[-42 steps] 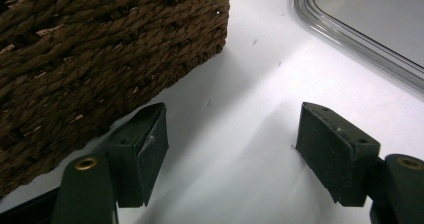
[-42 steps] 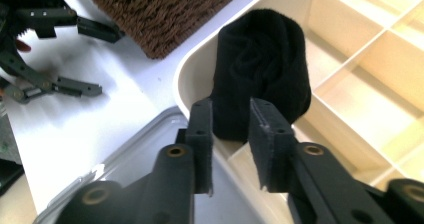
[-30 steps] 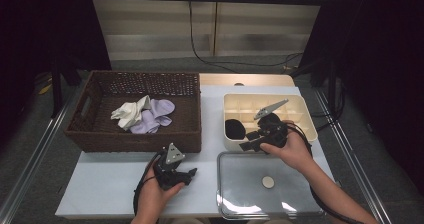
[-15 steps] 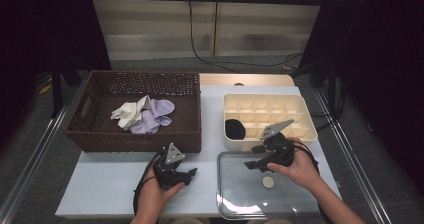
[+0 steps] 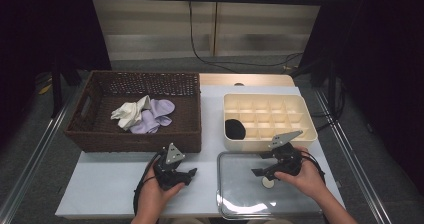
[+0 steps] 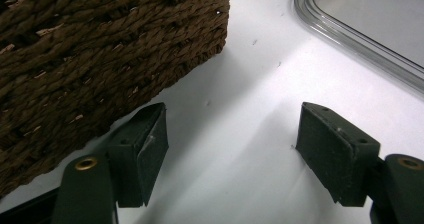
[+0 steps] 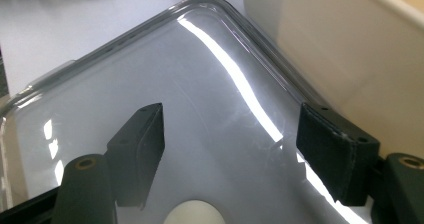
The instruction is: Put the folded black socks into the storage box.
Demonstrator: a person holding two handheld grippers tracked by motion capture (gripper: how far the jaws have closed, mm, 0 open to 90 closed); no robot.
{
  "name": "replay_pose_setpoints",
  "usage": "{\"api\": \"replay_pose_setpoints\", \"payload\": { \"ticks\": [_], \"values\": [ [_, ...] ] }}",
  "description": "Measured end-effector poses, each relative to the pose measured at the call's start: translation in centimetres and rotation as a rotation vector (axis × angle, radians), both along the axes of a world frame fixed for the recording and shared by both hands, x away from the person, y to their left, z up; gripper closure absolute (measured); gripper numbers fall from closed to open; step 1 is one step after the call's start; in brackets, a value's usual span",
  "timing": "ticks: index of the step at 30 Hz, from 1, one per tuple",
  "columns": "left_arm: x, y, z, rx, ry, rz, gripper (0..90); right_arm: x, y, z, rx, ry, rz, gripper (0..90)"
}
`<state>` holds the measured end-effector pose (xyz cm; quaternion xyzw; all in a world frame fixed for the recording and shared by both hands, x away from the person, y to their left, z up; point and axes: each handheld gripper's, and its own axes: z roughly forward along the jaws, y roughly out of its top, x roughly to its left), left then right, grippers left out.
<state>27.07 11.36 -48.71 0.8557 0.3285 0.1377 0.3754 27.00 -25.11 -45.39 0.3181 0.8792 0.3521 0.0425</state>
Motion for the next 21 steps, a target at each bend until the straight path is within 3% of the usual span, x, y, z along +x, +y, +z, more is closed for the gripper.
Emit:
{"api": "replay_pose_setpoints", "payload": {
  "ticks": [7, 10, 17, 21],
  "values": [
    [0.0, 0.0, 0.0, 0.0, 0.001, 0.0, 28.3, -0.5, -0.9, -1.2, 0.015, -0.02, -0.029, 22.0],
    [0.0, 0.0, 0.0, 0.0, 0.002, 0.0, 28.3, -0.7, -1.1, -1.8, 0.014, -0.022, -0.014, 19.6],
    [0.0, 0.0, 0.0, -0.001, 0.0, 0.001, 28.3, -1.5, -1.2, -2.5, 0.001, -0.104, 0.021, 16.5],
    [0.0, 0.0, 0.0, 0.0, 0.0, 0.001, 28.3, -1.9, -1.3, -3.0, 0.014, -0.16, 0.007, 16.3]
  ]
}}
